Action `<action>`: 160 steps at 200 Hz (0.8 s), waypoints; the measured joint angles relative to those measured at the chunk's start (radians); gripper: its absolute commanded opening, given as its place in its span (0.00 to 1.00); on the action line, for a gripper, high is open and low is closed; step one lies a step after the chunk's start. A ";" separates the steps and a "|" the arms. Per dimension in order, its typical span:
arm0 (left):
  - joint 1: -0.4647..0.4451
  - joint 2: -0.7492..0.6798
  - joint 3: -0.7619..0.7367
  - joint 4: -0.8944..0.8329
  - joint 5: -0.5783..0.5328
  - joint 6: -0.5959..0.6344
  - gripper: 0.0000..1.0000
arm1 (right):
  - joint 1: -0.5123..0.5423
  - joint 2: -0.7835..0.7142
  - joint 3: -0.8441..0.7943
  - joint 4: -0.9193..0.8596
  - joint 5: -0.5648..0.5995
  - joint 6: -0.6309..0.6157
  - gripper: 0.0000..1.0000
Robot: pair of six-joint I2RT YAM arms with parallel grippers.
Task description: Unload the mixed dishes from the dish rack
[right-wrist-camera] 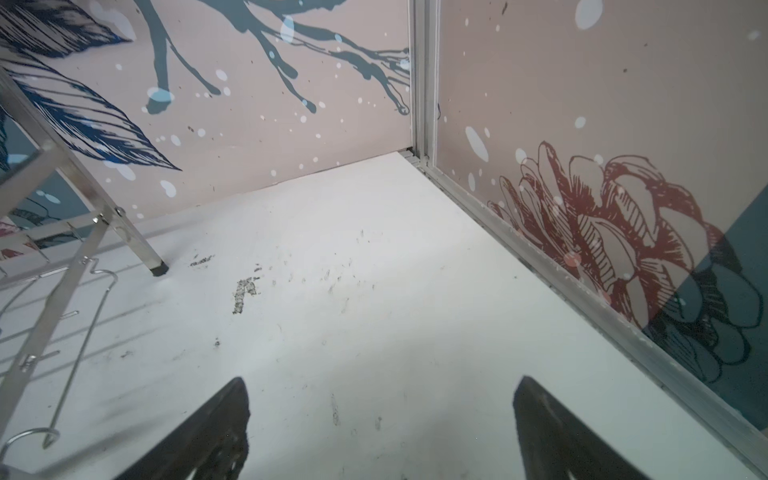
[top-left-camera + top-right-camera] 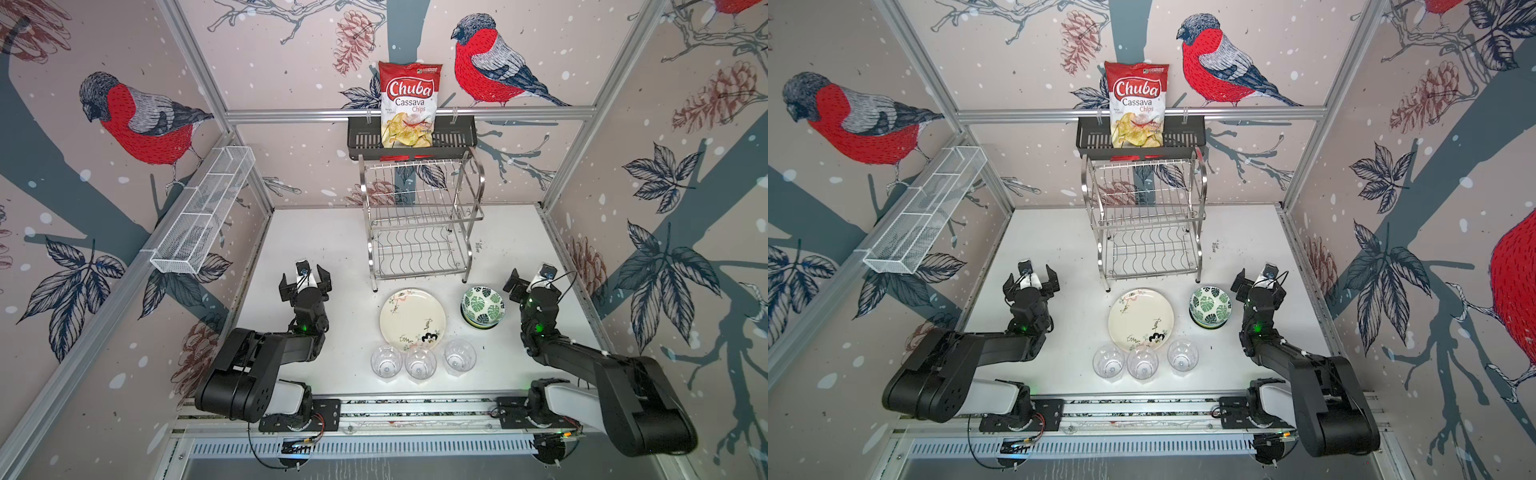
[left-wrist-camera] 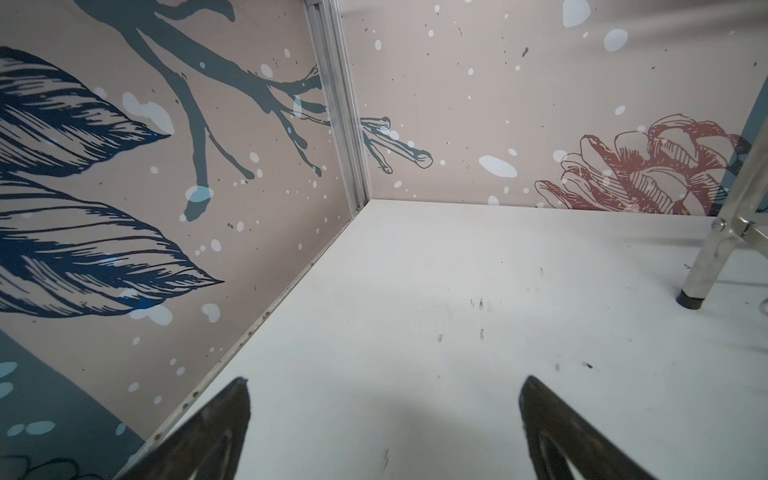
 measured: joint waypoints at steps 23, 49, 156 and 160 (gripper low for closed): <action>0.042 0.025 -0.024 0.047 0.075 -0.023 1.00 | -0.013 0.071 0.057 0.011 -0.022 0.000 0.99; 0.066 0.162 -0.101 0.206 0.134 -0.031 1.00 | -0.023 0.110 0.075 0.045 -0.034 -0.031 0.99; 0.093 0.169 -0.011 0.192 0.176 -0.063 1.00 | -0.175 0.263 0.020 0.355 -0.380 -0.082 1.00; 0.095 0.169 -0.010 0.187 0.177 -0.066 1.00 | -0.175 0.264 0.022 0.355 -0.394 -0.083 1.00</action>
